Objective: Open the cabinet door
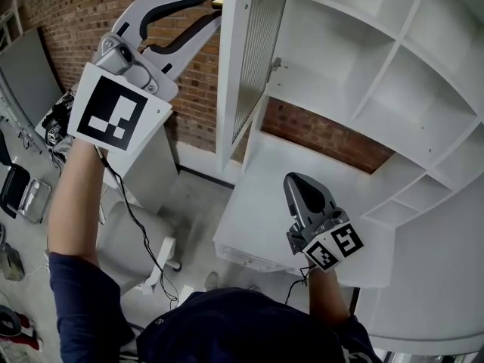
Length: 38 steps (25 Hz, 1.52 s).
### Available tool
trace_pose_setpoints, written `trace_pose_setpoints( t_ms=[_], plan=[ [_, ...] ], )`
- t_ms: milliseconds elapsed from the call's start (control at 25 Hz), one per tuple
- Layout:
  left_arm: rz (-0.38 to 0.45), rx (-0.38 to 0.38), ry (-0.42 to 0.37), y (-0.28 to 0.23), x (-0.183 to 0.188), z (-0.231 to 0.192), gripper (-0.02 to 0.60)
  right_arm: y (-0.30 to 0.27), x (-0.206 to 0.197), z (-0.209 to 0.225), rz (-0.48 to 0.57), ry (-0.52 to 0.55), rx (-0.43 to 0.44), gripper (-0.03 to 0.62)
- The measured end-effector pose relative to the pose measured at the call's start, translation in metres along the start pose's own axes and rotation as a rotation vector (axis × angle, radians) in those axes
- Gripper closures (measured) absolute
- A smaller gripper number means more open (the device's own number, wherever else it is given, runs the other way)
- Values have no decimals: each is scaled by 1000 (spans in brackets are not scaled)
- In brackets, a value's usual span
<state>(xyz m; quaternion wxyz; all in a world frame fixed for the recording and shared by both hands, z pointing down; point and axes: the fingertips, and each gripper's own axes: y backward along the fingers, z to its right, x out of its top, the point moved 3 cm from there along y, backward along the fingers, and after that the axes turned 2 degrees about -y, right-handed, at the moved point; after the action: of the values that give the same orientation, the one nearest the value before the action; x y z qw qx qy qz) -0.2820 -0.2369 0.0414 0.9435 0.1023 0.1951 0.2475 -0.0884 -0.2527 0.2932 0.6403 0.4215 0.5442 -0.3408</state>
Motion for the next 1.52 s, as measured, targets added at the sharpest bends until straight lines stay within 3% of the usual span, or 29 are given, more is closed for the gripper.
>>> trace_pose_setpoints(
  t_ms=[160, 320, 440, 560, 840, 1000, 1320, 1520],
  plan=[
    [4, 40, 21, 5, 1, 2, 501, 3, 2, 1, 4, 8, -14, 572],
    [73, 182, 268, 30, 7, 1, 526, 10, 8, 7, 13, 22, -30, 572],
    [100, 199, 331, 49, 21, 16, 564, 18, 12, 13, 17, 29, -49, 572],
    [131, 156, 402, 57, 41, 43, 574, 28, 15, 19, 18, 27, -75, 572],
    [195, -54, 616, 38, 79, 140, 575, 47, 24, 33, 23, 39, -109, 572],
    [164, -133, 774, 10, 74, 205, 575, 59, 24, 39, 23, 48, -132, 572],
    [87, -186, 1036, -24, 41, 300, 575, 79, 12, 50, 0, 37, -171, 572],
    [32, -206, 1075, -28, 24, 327, 574, 82, 4, 54, -24, 38, -175, 572]
  ],
)
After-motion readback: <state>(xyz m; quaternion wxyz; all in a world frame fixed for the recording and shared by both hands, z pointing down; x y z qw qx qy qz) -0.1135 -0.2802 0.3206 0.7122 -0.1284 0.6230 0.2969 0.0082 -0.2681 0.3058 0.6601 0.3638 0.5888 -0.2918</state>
